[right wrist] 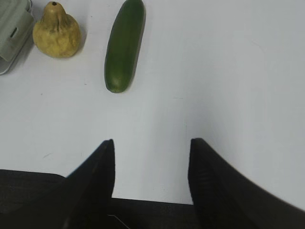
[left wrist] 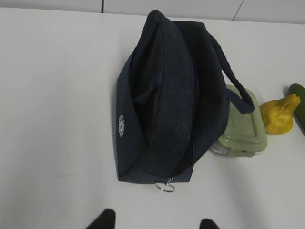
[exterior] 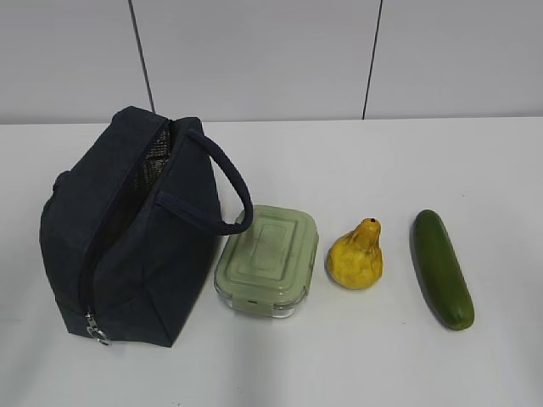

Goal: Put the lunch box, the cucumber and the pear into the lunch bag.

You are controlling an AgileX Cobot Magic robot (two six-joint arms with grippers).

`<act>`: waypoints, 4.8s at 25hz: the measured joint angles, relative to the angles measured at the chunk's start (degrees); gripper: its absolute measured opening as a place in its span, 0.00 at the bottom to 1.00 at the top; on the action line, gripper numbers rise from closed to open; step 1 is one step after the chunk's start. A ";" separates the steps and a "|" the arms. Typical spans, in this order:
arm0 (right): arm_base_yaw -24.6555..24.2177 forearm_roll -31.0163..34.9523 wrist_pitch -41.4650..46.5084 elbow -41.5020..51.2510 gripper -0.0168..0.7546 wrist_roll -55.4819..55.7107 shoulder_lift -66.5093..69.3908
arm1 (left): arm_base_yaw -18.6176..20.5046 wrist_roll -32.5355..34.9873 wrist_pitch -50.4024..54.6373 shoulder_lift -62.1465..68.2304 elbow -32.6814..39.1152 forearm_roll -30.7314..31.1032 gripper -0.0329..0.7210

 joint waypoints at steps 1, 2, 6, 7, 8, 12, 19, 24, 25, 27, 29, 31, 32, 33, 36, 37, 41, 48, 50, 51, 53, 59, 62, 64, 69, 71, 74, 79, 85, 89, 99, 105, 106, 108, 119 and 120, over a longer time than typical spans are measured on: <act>0.00 0.00 -0.36 -0.74 0.53 -0.16 1.81 | 0.00 0.66 -0.58 2.44 -1.10 -0.94 0.51; 0.00 0.00 -0.62 -1.56 0.53 -0.29 3.31 | 0.00 1.97 -1.37 4.85 -2.20 -1.90 0.54; 0.00 0.94 -2.17 -5.61 0.53 -0.75 11.60 | 0.00 7.41 -3.52 14.27 -6.33 -6.01 0.59; 0.00 1.67 -2.47 -6.86 0.53 -0.86 14.09 | 0.00 9.09 -3.66 16.27 -7.11 -7.15 0.59; 0.00 2.20 -2.72 -7.93 0.53 -0.97 16.27 | 0.00 10.42 -3.79 18.67 -7.86 -8.54 0.59; 0.00 5.58 -3.33 -13.24 0.53 -2.13 25.98 | 0.00 15.73 -4.34 26.88 -9.46 -11.75 0.59; 0.00 8.82 -0.80 -21.18 0.53 -2.40 42.55 | 0.00 19.23 -5.54 35.00 -12.27 -11.99 0.59; 0.00 9.88 -0.38 -25.69 0.54 -2.54 50.64 | 0.00 19.41 -6.33 35.34 -13.32 -12.18 0.59; 0.00 10.00 -0.24 -26.52 0.56 -2.54 52.38 | 0.00 19.41 -6.39 35.34 -13.44 -12.18 0.59; 0.00 10.32 0.12 -28.43 0.64 -2.64 55.75 | 0.00 19.46 -6.63 35.34 -13.51 -12.21 0.59; 0.00 11.73 0.68 -30.22 0.74 -3.33 59.46 | 0.00 19.46 -7.11 35.38 -13.57 -12.21 0.59; 0.00 13.69 1.36 -32.39 0.78 -3.70 62.81 | 0.00 19.46 -7.50 35.38 -13.57 -12.21 0.59; 0.00 14.45 1.65 -33.27 0.79 -3.82 64.55 | 0.00 19.47 -7.61 35.38 -13.57 -12.21 0.59; 0.00 14.89 1.77 -34.26 0.79 -3.82 65.94 | 0.00 19.47 -7.61 35.38 -13.57 -12.21 0.59; 0.00 15.25 2.19 -36.85 0.79 -3.72 70.61 | 0.00 19.52 -7.81 35.38 -13.57 -12.21 0.59; 0.00 15.11 2.21 -37.62 0.79 -3.48 72.08 | 0.00 19.52 -8.03 35.38 -13.57 -12.21 0.59; 0.00 12.43 2.31 -39.14 0.79 -1.58 76.49 | 0.00 19.69 -8.86 35.46 -13.57 -12.21 0.59; 3.72 5.45 -0.68 -39.34 0.78 2.07 80.19 | 0.00 19.69 -9.36 35.45 -13.57 -11.96 0.59; 4.80 4.89 -2.94 -39.34 0.78 3.35 80.83 | 0.00 19.69 -9.41 35.45 -13.57 -11.83 0.59; 5.21 4.89 -3.81 -39.34 0.78 3.85 81.39 | 0.00 19.69 -9.43 35.45 -13.57 -11.68 0.59; 5.33 4.79 -4.88 -39.36 0.78 4.61 82.18 | -0.05 19.69 -9.43 35.45 -13.57 -11.46 0.59; 5.33 4.34 -6.09 -39.36 0.78 5.83 86.06 | -0.05 19.69 -9.55 35.45 -13.57 -11.13 0.59; 5.33 4.34 -7.28 -39.36 0.78 6.21 87.07 | -0.05 19.69 -9.81 35.45 -13.57 -11.07 0.59; 5.33 3.76 -7.96 -39.45 0.78 6.26 87.63 | -0.05 19.69 -9.86 35.45 -13.57 -11.07 0.59; 5.33 3.37 -8.48 -39.45 0.78 6.39 90.63 | -0.05 19.69 -10.08 35.45 -13.57 -10.89 0.59; 5.33 3.29 -8.76 -39.45 0.78 6.39 91.50 | -0.05 19.69 -10.16 35.45 -13.57 -10.83 0.59; 5.33 3.12 -8.88 -39.45 0.78 6.49 92.25 | -0.05 19.69 -10.16 35.45 -13.57 -10.72 0.59; 5.33 2.73 -8.78 -39.47 0.58 6.49 93.15 | -0.05 19.69 -10.16 35.45 -13.57 -10.72 0.59; 5.33 0.00 -7.66 -39.56 0.55 6.49 92.51 | -0.05 19.86 -9.06 35.57 -13.57 -10.61 0.59; 5.33 -0.31 -7.54 -39.56 0.55 6.53 88.10 | -0.05 20.60 -7.70 37.62 -13.68 -10.81 0.59; 5.83 3.65 -7.46 -39.56 0.55 2.80 77.86 | -2.06 22.22 -7.57 45.32 -13.68 -11.20 0.59; 11.38 7.64 -7.68 -41.56 0.55 0.59 74.51 | -2.06 22.53 -8.06 48.41 -13.75 -11.25 0.36; 12.81 8.34 -7.68 -42.64 0.55 0.59 74.49 | -2.06 22.69 -8.06 48.62 -13.75 -11.32 0.30; 15.70 9.31 -7.68 -45.20 0.55 0.59 74.41 | -2.06 22.88 -8.20 48.68 -13.75 -11.32 0.17; 26.19 20.44 -12.47 -56.23 0.55 0.28 74.41 | -2.06 23.11 -8.66 48.68 -13.75 -12.37 0.05; 26.92 21.72 -13.47 -56.37 0.55 0.16 74.41 | -2.06 23.11 -8.66 48.68 -13.75 -12.49 0.05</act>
